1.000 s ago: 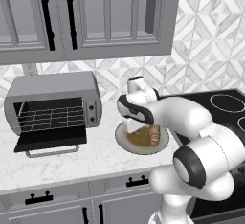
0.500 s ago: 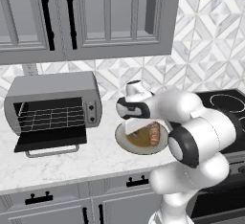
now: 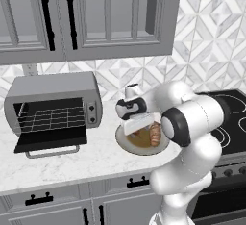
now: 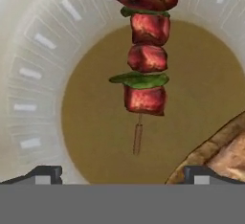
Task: Pick up the kebab skewer and baguette bread, and place them inside the toaster oven. Close the toaster oven door and start by setting the timer.
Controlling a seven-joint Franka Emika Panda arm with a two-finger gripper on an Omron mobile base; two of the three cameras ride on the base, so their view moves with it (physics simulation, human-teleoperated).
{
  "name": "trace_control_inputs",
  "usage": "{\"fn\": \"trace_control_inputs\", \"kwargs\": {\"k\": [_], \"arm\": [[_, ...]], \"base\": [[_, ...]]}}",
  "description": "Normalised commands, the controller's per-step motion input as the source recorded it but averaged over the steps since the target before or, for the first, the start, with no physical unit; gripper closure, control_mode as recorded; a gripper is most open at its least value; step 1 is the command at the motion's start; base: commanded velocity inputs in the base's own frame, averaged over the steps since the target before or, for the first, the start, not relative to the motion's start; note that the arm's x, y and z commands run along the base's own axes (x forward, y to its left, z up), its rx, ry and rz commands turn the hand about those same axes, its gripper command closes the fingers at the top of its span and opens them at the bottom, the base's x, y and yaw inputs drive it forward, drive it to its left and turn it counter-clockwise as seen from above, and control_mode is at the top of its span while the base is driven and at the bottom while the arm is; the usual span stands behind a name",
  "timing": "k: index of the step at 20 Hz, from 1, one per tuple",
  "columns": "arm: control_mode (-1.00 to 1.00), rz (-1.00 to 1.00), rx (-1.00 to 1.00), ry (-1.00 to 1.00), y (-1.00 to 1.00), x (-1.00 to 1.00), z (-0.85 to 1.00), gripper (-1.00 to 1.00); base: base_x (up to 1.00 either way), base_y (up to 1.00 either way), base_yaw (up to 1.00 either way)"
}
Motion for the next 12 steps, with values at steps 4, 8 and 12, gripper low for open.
{"fn": "trace_control_inputs", "kwargs": {"k": [4,8,12], "arm": [[-1.0,0.0,0.04,0.03,-0.09,0.28,-0.28,-1.0],[-1.0,0.02,0.06,0.01,-0.1,0.39,-0.25,-1.0],[-1.0,0.02,0.05,0.0,0.0,0.26,-0.21,-1.0]], "base": [[0.0,0.0,0.0],[0.0,0.0,0.0],[0.0,0.0,0.0]]}}
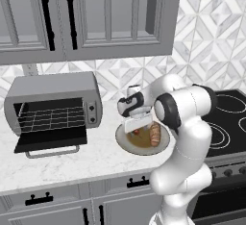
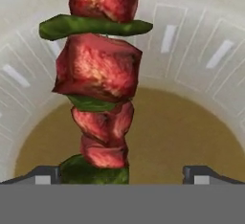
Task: Pick up the kebab skewer and baguette bread, and place them inside the toaster oven. Close the toaster oven door and start by setting the timer.
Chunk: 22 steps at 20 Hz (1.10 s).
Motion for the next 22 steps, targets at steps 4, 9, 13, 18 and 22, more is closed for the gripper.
{"fn": "trace_control_inputs", "kwargs": {"k": [4,9,13,18,22], "arm": [[-1.0,0.01,0.05,0.0,0.03,0.02,-0.23,-1.0],[-1.0,0.01,0.03,0.0,0.1,-0.01,-0.19,1.0],[-1.0,0.0,0.02,0.01,0.23,-0.23,-0.04,1.0],[-1.0,0.0,0.05,0.01,0.44,-0.46,0.54,1.0],[-1.0,-0.02,0.0,0.0,0.82,-0.5,1.0,1.0]], "base": [[0.0,0.0,0.0],[0.0,0.0,0.0],[0.0,0.0,0.0],[0.0,0.0,0.0],[0.0,0.0,0.0]]}}
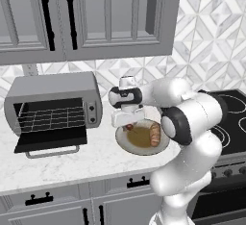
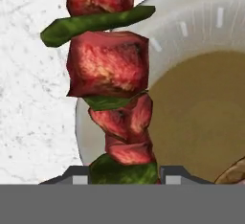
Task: Pick up the kebab skewer and baguette bread, and place them inside the toaster oven. Close the toaster oven door and start by setting the timer.
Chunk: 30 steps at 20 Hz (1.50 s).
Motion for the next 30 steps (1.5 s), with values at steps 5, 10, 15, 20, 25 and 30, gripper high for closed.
{"fn": "trace_control_inputs", "kwargs": {"k": [5,10,15,20,25,30], "arm": [[-1.0,-0.19,0.02,0.0,0.94,-0.84,0.68,1.0],[-1.0,-0.28,0.05,0.11,0.92,-0.52,0.6,1.0],[-1.0,-0.27,0.01,0.14,1.0,-0.33,0.45,1.0],[-1.0,-0.19,-0.05,0.0,1.0,-0.08,0.29,1.0],[-1.0,-0.15,-0.19,-0.16,1.0,0.11,0.24,1.0],[-1.0,-0.17,-0.09,-0.05,0.89,0.23,0.28,1.0]], "base": [[0.0,0.0,0.0],[0.0,0.0,0.0],[0.0,0.0,0.0],[0.0,0.0,0.0],[0.0,0.0,0.0],[0.0,0.0,0.0]]}}
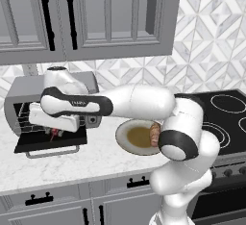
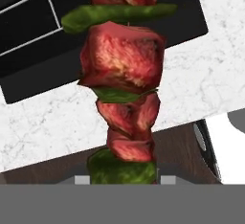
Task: Pick up the kebab skewer and baguette bread, and place them inside the toaster oven. Close the toaster oven door and start by setting the timer.
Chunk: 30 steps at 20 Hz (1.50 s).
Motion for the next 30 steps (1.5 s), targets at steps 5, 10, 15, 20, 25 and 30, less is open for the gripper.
{"fn": "trace_control_inputs", "kwargs": {"k": [5,10,15,20,25,30], "arm": [[-1.0,-0.1,-0.05,-0.01,0.54,0.17,0.06,1.0],[-1.0,-0.04,-0.11,-0.17,0.2,0.24,-0.01,1.0],[-1.0,-0.02,-0.03,-0.08,0.0,0.16,0.0,1.0],[-1.0,-0.02,0.01,0.0,0.0,0.12,-0.11,1.0],[-1.0,-0.02,0.09,0.0,0.0,0.02,-0.21,1.0],[-1.0,-0.02,0.12,0.0,-0.1,0.01,-0.38,1.0]], "base": [[0.0,0.0,0.0],[0.0,0.0,0.0],[0.0,0.0,0.0],[0.0,0.0,0.0],[0.0,0.0,0.0],[0.0,0.0,0.0]]}}
